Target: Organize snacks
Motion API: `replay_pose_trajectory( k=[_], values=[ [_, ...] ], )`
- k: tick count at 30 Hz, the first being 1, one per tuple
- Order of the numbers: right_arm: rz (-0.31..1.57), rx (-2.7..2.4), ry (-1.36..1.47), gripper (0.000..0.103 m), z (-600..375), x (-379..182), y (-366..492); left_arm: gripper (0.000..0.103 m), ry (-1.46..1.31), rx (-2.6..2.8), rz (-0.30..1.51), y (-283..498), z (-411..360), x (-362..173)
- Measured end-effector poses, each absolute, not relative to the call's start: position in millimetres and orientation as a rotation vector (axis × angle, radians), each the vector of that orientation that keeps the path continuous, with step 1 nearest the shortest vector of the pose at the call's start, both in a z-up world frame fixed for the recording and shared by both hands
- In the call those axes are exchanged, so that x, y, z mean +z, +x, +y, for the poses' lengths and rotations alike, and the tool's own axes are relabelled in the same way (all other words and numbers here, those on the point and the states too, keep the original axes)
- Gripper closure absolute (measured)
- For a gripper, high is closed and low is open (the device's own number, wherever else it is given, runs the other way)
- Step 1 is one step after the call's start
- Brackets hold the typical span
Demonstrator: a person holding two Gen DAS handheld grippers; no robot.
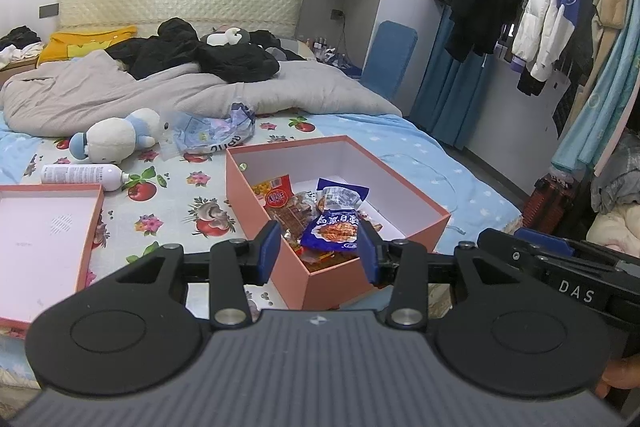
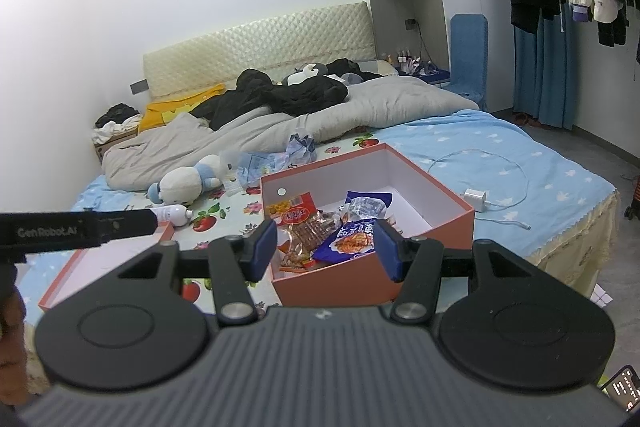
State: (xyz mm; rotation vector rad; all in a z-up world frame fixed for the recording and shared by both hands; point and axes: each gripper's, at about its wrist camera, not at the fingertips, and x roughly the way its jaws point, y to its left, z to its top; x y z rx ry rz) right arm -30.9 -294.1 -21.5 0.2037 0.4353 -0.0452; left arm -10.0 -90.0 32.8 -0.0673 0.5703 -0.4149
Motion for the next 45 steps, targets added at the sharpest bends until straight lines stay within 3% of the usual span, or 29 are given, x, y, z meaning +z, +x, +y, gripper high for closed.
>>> replay_pose_trajectory(
  k=[3,5,7,8,9,10,12,45],
  values=[
    [0.434,-0.046,0.202,0.047,-294,-22,-31,0.054,-0.067,-0.417,0.57,-10,-90,33],
    [0.435,-0.046,0.203,0.047,-294,-22,-31,0.044,-0.067,-0.415,0.571,-10,-90,33],
    [0.437,-0.045,0.202,0.047,-294,-22,-31,0.023,-0.066,-0.405,0.565,-10,-90,33],
    [0.438,-0.05,0.203,0.047,-294,-22,-31,0.018,-0.066,-0.397,0.56,-10,-89,33],
    [0.439,-0.055,0.205,0.037,-295,-22,-31,0.011,-0.067,-0.394,0.556,-10,-88,33],
    [0.437,-0.062,0.208,0.019,-296,-23,-32,0.008,-0.068,-0.394,0.554,-10,-88,34],
    [0.427,-0.075,0.208,0.003,-296,-22,-33,0.006,-0.063,-0.392,0.556,-10,-87,34],
    [0.468,-0.089,0.232,0.0,-300,-29,-19,0.0,-0.018,-0.334,0.596,10,-90,28]
  ],
)
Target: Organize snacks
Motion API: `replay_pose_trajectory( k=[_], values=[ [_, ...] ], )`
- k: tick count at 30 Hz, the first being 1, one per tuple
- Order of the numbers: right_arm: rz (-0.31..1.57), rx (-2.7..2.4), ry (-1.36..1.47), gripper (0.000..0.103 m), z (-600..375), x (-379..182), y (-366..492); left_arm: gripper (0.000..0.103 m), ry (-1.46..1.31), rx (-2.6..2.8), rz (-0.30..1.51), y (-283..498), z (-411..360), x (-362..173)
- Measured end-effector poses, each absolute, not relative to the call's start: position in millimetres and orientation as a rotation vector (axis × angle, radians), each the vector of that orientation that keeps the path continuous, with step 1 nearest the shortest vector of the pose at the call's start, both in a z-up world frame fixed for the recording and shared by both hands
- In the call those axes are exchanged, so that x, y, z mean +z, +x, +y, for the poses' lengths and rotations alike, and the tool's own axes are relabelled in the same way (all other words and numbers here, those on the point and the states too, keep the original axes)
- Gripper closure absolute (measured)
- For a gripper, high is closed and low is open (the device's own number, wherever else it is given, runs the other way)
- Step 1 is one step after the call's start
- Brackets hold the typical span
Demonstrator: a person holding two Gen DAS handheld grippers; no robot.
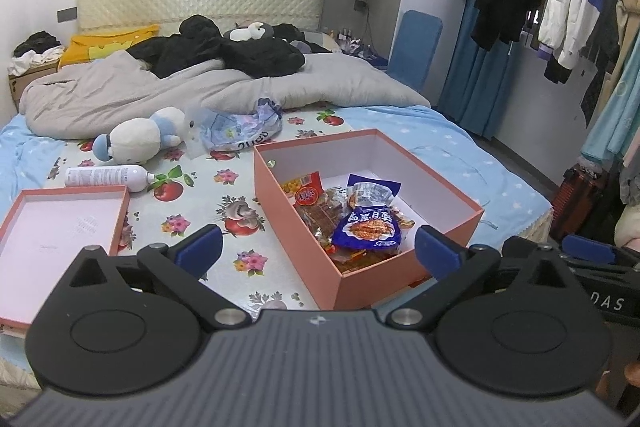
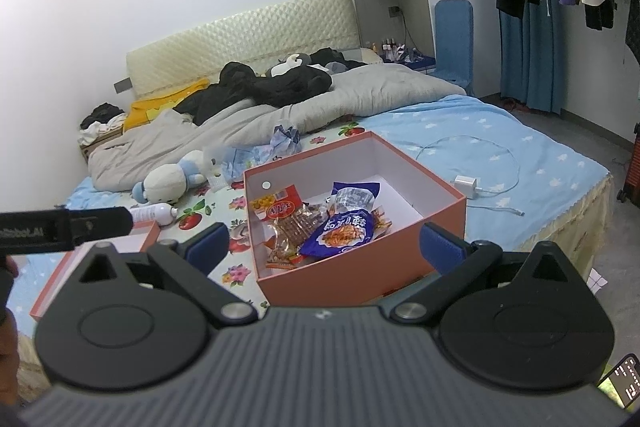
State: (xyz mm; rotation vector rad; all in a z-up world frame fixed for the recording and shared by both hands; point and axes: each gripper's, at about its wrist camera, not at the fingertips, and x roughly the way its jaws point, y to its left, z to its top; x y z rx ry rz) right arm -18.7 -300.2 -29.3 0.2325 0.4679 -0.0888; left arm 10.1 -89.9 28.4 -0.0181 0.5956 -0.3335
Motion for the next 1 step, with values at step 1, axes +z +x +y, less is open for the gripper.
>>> replay_pose_trajectory(
  k=[1],
  values=[
    [0.468,-0.089,0.232,0.0,-300.2,-29.3,-18.7,0.0,-0.02,-0.332,0.598,11.0,-89.6,28.1]
  ],
)
